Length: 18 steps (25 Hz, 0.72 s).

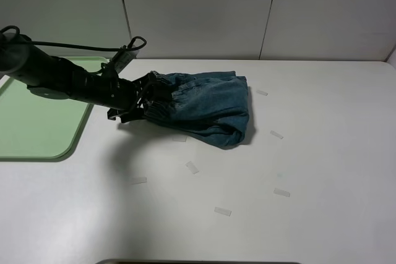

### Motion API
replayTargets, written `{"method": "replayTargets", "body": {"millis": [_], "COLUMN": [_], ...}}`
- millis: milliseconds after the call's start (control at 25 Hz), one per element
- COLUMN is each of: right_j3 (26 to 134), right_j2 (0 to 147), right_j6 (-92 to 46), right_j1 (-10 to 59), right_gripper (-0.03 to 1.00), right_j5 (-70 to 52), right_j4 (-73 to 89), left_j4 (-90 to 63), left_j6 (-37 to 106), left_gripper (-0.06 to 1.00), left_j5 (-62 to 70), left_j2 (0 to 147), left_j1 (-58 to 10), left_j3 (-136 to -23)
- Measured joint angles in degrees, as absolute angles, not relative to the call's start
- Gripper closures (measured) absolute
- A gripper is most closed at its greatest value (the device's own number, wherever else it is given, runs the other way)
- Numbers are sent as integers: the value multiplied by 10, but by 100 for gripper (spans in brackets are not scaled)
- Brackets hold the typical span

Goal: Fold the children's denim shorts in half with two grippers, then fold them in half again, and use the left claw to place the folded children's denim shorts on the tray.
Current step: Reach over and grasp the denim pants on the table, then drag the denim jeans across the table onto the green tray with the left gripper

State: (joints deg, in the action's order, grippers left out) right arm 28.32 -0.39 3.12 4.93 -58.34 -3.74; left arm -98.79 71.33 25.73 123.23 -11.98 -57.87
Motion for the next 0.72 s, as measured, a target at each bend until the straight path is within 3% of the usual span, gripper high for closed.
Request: {"method": "replayTargets", "body": {"millis": [280, 560, 720], "right_j3": [283, 283, 283], "right_j2": [-4, -4, -4], "right_j6": [31, 31, 31], "right_j1": [49, 49, 49], "right_gripper": [27, 27, 27], "right_j5": [-583, -583, -583], "right_j4": [-37, -37, -37], "left_j4": [-996, -996, -996], "left_j6": [716, 710, 683], "left_gripper": [19, 61, 64], "left_j5": [257, 243, 239], "left_j2": [1242, 1251, 1251], "left_j1": [-141, -146, -152], "left_j3": [-593, -593, -593]}}
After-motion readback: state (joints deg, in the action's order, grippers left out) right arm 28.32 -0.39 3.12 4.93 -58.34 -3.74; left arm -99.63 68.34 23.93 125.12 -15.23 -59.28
